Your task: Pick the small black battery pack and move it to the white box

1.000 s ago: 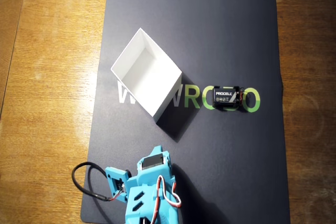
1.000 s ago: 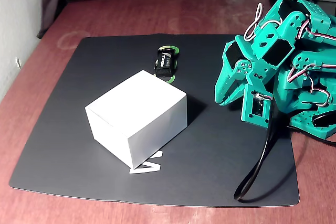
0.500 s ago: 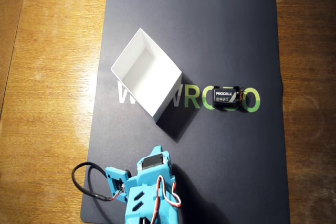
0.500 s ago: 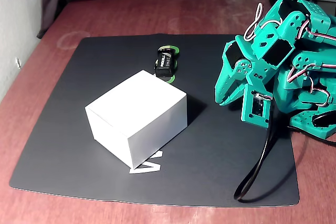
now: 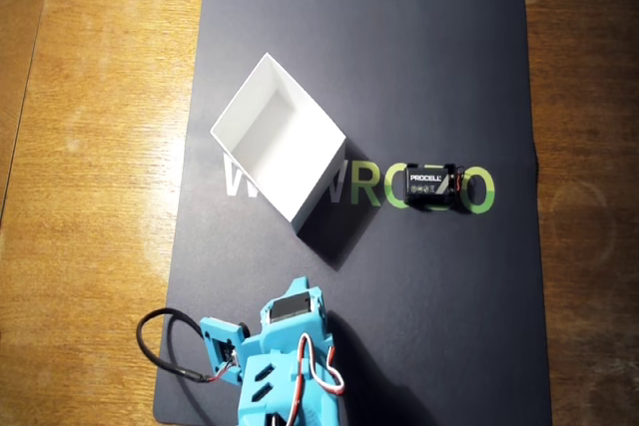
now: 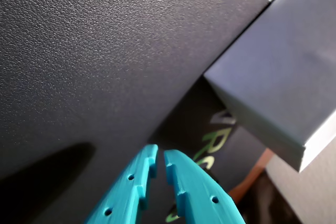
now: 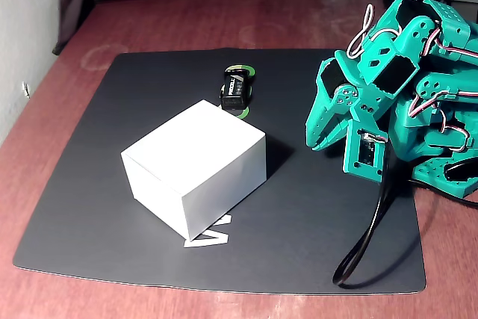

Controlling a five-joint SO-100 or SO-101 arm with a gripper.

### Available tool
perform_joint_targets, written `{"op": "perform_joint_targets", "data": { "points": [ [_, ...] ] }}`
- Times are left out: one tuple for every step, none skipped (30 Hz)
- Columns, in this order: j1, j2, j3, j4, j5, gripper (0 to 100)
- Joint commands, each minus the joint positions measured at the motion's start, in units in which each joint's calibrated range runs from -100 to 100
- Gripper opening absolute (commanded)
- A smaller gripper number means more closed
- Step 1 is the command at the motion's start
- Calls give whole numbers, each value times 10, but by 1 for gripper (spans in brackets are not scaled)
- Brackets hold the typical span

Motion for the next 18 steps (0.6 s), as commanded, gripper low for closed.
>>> {"op": "perform_joint_targets", "data": {
  "points": [
    [-6, 0, -2, 1, 1, 1],
    [-6, 0, -2, 1, 1, 1],
    [-6, 0, -2, 1, 1, 1],
    [-6, 0, -2, 1, 1, 1],
    [-6, 0, -2, 1, 1, 1],
    [-6, 0, -2, 1, 1, 1],
    [-6, 0, -2, 1, 1, 1],
    [-6, 0, -2, 1, 1, 1],
    [-6, 0, -2, 1, 1, 1],
    [-6, 0, -2, 1, 1, 1],
    [-6, 0, -2, 1, 1, 1],
    [-6, 0, -2, 1, 1, 1],
    [-6, 0, -2, 1, 1, 1],
    [-6, 0, -2, 1, 1, 1],
    [-6, 0, -2, 1, 1, 1],
    [-7, 0, -2, 1, 4, 1],
    [-7, 0, -2, 1, 4, 1],
    [-7, 0, -2, 1, 2, 1]
  ]
}}
